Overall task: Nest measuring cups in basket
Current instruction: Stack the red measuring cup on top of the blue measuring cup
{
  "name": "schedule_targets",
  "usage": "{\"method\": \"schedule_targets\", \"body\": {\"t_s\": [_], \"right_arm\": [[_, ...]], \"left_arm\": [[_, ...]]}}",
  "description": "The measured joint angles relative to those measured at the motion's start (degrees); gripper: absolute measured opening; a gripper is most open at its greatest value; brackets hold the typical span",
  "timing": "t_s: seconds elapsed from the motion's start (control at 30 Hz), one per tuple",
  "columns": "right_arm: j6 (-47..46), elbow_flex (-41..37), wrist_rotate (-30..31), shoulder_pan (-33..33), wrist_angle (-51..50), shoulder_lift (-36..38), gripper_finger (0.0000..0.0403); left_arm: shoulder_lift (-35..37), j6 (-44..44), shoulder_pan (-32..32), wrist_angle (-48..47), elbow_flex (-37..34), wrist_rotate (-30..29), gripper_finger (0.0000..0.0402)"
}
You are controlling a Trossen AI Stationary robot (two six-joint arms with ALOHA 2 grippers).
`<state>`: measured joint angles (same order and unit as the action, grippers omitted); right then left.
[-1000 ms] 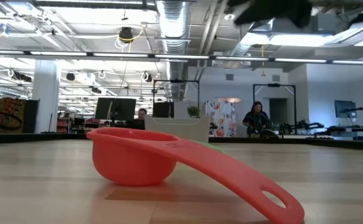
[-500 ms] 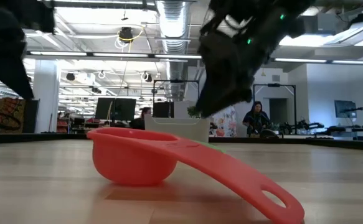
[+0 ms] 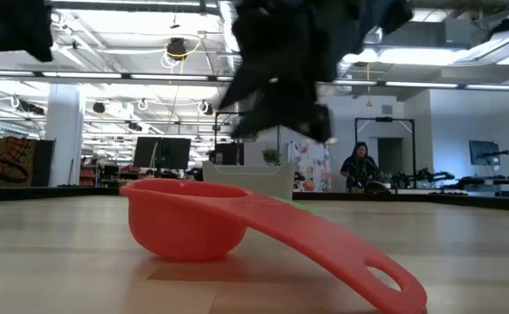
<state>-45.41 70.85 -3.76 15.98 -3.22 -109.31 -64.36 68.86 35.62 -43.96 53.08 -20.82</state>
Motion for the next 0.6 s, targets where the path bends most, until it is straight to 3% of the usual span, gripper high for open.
{"method": "schedule_targets", "body": {"t_s": [0.27,0.6], "right_arm": [[2.36,6.94,1.26,5.07,0.03,-7.37,0.0157],[1.32,17.03,3.03,7.66,-17.14,-15.39,0.0148]], "left_arm": [[0.53,-5.11,1.70,-0.76,-0.07,-3.91,0.0087],[0.51,-5.60,1.72,-3.97,-0.11,-3.89,0.0087]]}}
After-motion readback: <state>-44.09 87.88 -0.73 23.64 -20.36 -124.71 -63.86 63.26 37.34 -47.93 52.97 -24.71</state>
